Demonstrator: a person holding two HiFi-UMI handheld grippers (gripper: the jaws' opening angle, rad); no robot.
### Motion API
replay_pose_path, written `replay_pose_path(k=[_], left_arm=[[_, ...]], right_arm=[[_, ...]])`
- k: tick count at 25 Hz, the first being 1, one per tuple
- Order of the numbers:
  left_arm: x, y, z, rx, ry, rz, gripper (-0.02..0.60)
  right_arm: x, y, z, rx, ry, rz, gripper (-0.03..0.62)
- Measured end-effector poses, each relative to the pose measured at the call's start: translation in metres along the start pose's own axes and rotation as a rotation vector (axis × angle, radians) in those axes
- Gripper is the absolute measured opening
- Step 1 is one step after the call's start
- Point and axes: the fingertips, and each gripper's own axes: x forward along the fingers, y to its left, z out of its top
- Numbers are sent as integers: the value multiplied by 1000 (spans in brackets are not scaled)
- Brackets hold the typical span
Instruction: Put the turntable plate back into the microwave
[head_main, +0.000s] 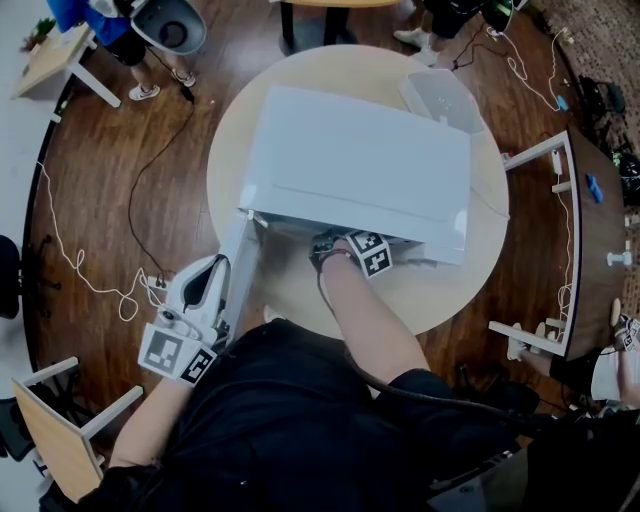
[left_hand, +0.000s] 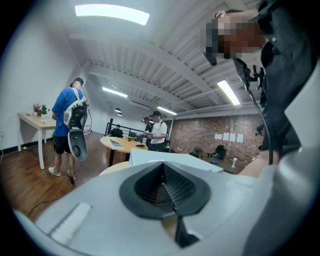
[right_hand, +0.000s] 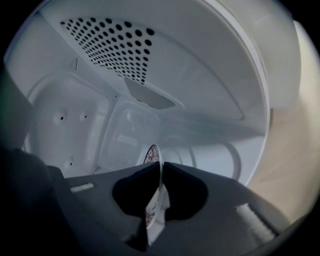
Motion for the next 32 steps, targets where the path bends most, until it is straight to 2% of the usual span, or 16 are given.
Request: replay_pose_path(k=[14,18,23,28,32], left_arm=[[1,1,1,-6,-16,0,5],[1,0,2,-2,-19,-2,5],[3,0,0,-13,-22,0,5],[5,-1,-3,-8,-24,-1,5],[11,-10,-11,1,-19,-14,5]], right_arm=[[1,-5,4,7,-14,-46,28],[4,-9,6,43,-21,-44,32],[7,-7,11,79,-29,-4,81],[8,0,14,72,-36,32,128],[5,-13,25,32,-44,35,161]])
